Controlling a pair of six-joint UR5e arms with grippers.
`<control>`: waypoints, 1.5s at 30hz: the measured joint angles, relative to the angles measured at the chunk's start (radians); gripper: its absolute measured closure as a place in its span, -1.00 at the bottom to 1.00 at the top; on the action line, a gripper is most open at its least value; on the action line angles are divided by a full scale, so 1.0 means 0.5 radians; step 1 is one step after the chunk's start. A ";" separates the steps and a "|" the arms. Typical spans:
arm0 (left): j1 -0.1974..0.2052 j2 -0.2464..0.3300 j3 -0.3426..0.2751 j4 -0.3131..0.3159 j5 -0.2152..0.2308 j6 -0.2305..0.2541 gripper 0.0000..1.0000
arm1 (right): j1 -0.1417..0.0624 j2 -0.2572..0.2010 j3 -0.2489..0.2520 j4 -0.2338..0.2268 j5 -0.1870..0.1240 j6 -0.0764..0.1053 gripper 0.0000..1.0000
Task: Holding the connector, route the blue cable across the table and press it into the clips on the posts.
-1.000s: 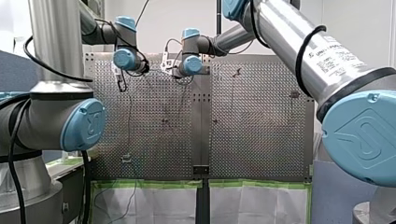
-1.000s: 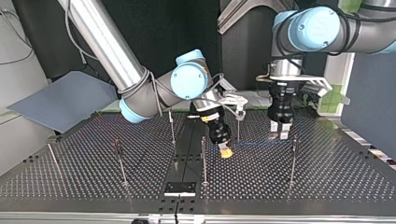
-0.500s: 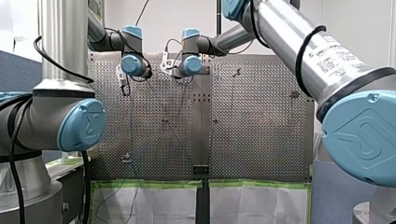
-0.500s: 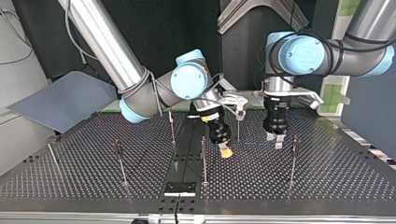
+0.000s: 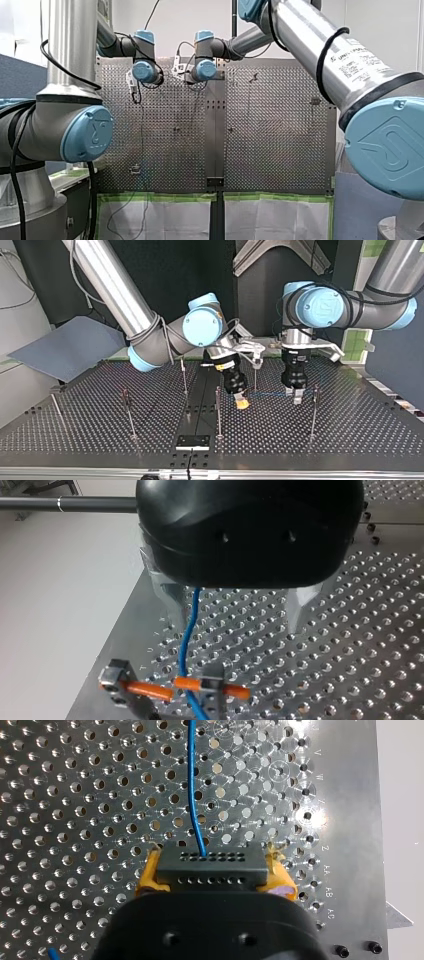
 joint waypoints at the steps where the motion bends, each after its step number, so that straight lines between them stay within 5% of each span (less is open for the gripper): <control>1: 0.000 0.000 0.000 -0.001 0.000 -0.004 -0.11 | 0.000 0.000 0.000 0.001 0.000 0.000 1.00; 2: 0.000 0.001 0.000 -0.003 0.000 -0.008 0.16 | 0.000 0.000 0.000 0.001 0.000 0.000 1.00; 3: 0.000 0.001 0.000 -0.005 0.000 -0.011 0.16 | 0.000 0.000 0.000 0.002 -0.001 0.001 1.00; 5: -0.001 0.000 0.000 -0.010 -0.001 -0.016 0.75 | 0.000 0.000 0.000 0.002 -0.001 0.001 1.00; 6: -0.001 0.000 0.000 -0.012 -0.001 -0.018 0.75 | 0.000 0.000 0.000 0.002 -0.001 0.001 1.00; 7: -0.001 0.000 0.000 -0.014 -0.002 -0.021 1.00 | 0.000 0.000 0.000 0.003 -0.001 0.001 1.00; 24: -0.027 0.000 -0.104 -0.044 -0.102 0.000 1.00 | 0.011 0.001 0.056 0.032 0.008 -0.007 1.00; 34: -0.048 -0.006 -0.259 0.052 -0.108 -0.003 1.00 | 0.010 0.001 0.234 0.033 0.010 -0.012 1.00; 45: -0.070 -0.151 -0.489 0.188 -0.216 0.002 1.00 | 0.001 -0.001 0.466 0.034 0.011 -0.035 1.00</control>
